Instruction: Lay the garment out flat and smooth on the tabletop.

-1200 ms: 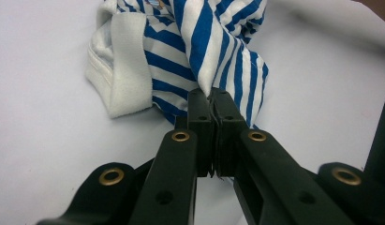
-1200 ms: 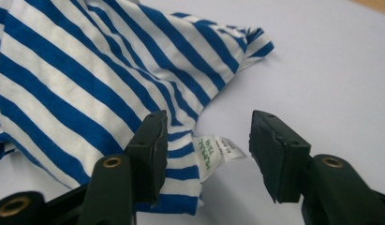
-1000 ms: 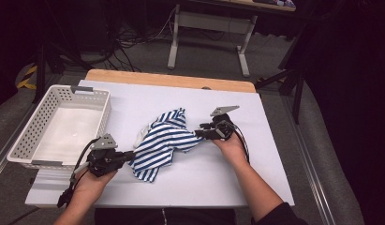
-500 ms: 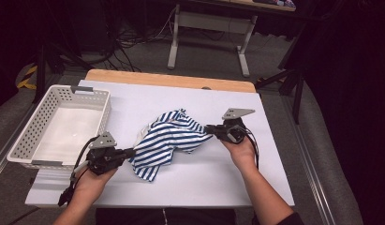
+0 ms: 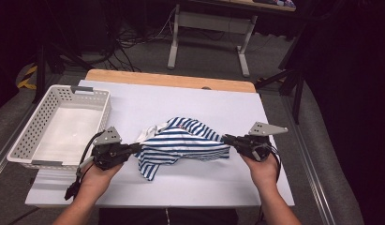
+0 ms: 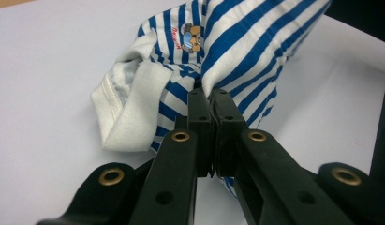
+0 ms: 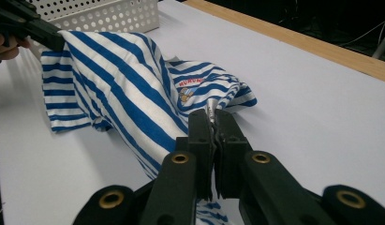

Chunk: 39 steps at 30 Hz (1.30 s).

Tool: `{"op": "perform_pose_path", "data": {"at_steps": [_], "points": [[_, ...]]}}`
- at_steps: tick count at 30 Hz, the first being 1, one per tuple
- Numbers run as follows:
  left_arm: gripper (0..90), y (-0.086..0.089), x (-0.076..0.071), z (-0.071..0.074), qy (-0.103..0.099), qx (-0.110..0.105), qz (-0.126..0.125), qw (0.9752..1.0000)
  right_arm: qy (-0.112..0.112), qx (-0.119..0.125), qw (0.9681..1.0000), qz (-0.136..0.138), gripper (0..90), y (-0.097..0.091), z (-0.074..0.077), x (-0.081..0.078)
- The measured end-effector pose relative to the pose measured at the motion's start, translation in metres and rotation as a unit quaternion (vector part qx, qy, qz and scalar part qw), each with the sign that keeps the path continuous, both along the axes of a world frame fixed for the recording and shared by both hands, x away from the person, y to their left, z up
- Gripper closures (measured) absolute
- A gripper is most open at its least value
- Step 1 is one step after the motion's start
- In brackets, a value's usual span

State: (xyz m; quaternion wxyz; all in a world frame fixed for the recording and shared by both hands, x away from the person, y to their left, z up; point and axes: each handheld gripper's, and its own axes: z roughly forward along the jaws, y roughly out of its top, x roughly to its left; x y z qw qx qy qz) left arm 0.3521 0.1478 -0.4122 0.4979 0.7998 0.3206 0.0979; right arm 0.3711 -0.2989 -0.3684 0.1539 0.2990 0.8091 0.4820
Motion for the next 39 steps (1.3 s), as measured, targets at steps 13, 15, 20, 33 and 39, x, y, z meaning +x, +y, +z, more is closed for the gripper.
{"op": "perform_pose_path", "data": {"at_steps": [13,15,20,33,39], "points": [[88.3,-0.014,0.014,0.009,-0.018,0.014,-0.003,0.9997,-0.014,0.015,0.9995,-0.024,86.7,-0.013,-0.002,-0.008],[88.3,-0.018,0.022,0.007,-0.017,0.021,0.003,0.9996,-0.010,0.011,0.9994,-0.032,86.8,-0.012,-0.009,0.003],[88.3,-0.023,0.042,-0.001,-0.014,0.042,0.024,0.9987,-0.002,-0.003,0.9982,-0.059,87.0,-0.008,-0.029,0.030],[88.2,-0.027,0.075,-0.025,0.024,0.066,0.055,0.9960,0.010,-0.045,0.9944,-0.095,87.3,0.002,-0.062,0.072],[83.5,-0.027,0.076,-0.027,0.029,0.068,0.053,0.9958,0.030,-0.061,0.9931,-0.095,82.1,0.005,-0.073,0.079]]}}
